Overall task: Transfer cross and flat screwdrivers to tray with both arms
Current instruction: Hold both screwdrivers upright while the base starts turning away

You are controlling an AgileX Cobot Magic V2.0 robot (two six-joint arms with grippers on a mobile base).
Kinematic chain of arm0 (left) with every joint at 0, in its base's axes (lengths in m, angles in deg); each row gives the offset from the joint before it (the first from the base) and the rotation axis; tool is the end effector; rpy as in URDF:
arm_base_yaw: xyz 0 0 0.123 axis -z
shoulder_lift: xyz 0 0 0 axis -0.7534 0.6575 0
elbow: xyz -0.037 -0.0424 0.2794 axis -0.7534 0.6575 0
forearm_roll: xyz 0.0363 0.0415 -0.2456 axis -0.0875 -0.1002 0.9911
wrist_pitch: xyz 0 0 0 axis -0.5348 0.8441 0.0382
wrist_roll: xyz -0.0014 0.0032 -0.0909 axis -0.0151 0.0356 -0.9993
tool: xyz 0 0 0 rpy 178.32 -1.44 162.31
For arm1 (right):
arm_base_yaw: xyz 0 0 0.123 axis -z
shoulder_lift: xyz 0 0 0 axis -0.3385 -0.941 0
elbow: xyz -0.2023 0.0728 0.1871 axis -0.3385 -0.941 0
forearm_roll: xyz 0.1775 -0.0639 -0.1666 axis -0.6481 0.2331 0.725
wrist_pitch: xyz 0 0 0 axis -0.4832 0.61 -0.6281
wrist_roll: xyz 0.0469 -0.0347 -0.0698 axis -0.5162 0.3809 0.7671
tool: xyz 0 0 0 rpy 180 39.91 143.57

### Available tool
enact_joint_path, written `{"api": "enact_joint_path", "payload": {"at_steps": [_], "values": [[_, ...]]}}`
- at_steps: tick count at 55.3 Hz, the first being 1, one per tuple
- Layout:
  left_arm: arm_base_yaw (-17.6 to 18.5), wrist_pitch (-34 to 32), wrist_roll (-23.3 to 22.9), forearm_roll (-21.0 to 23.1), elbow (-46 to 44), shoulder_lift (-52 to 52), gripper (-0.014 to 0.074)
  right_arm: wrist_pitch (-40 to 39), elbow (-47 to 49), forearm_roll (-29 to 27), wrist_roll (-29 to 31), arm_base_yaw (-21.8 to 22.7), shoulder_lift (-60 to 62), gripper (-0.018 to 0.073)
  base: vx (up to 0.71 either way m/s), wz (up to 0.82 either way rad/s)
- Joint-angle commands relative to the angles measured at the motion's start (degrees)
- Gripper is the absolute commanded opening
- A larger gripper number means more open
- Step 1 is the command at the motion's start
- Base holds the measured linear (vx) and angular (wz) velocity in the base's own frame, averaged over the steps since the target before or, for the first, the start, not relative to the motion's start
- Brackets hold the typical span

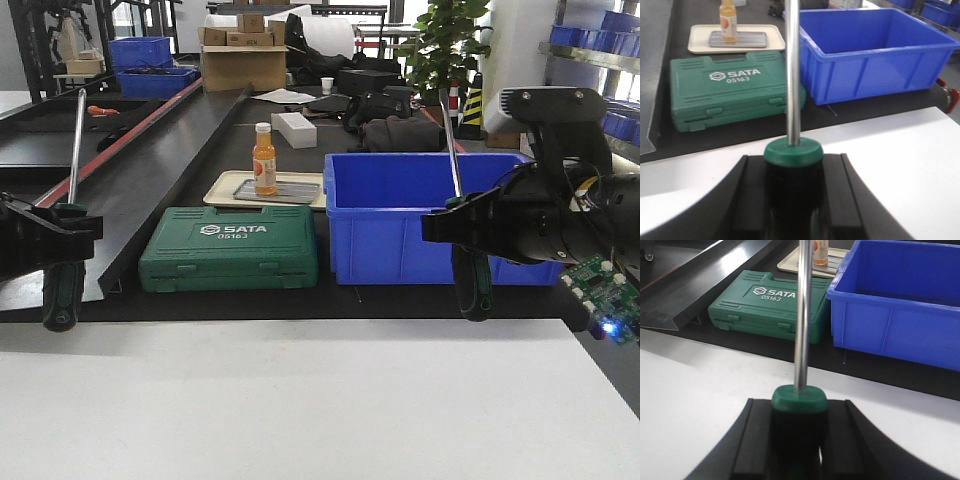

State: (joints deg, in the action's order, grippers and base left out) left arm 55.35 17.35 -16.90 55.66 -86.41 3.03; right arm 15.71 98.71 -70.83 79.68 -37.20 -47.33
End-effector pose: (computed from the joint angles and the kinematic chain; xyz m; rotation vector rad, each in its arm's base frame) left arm 0.2878 -0.0564 0.4038 0.2324 1.8812 -0.3632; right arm 0.3079 0.1004 0.4167 -0.2727 1.9512 0.2739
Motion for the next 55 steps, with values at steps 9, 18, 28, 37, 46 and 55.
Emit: {"api": "enact_joint_path", "payload": {"at_steps": [9, 18, 28, 37, 46, 55], "values": [[0.4, -3.4, 0.1, 1.9, -1.3, -1.8, 0.0001, -5.3, 2.0, 0.0, 0.0, 0.3, 2.2, -0.0008, 0.00, 0.00], [0.4, -3.4, 0.1, 1.9, -1.3, -1.8, 0.0001, -5.3, 2.0, 0.0, 0.0, 0.3, 2.2, -0.0008, 0.00, 0.00], [0.4, -3.5, 0.1, 1.9, -1.3, -1.8, 0.0002, -5.3, 2.0, 0.0, 0.0, 0.3, 2.2, -0.0008, 0.00, 0.00], [0.4, -3.5, 0.1, 1.9, -1.3, -1.8, 0.0002, -5.3, 2.0, 0.0, 0.0, 0.3, 2.2, -0.0008, 0.00, 0.00], [0.4, -3.5, 0.1, 1.9, -1.3, -1.6, 0.0001, -5.3, 2.0, 0.0, 0.0, 0.3, 2.2, -0.0008, 0.00, 0.00], [0.4, -3.5, 0.1, 1.9, -1.3, -1.4, 0.0001, -5.2, 2.0, 0.0, 0.0, 0.3, 2.1, -0.0008, -0.02, 0.00]]}}
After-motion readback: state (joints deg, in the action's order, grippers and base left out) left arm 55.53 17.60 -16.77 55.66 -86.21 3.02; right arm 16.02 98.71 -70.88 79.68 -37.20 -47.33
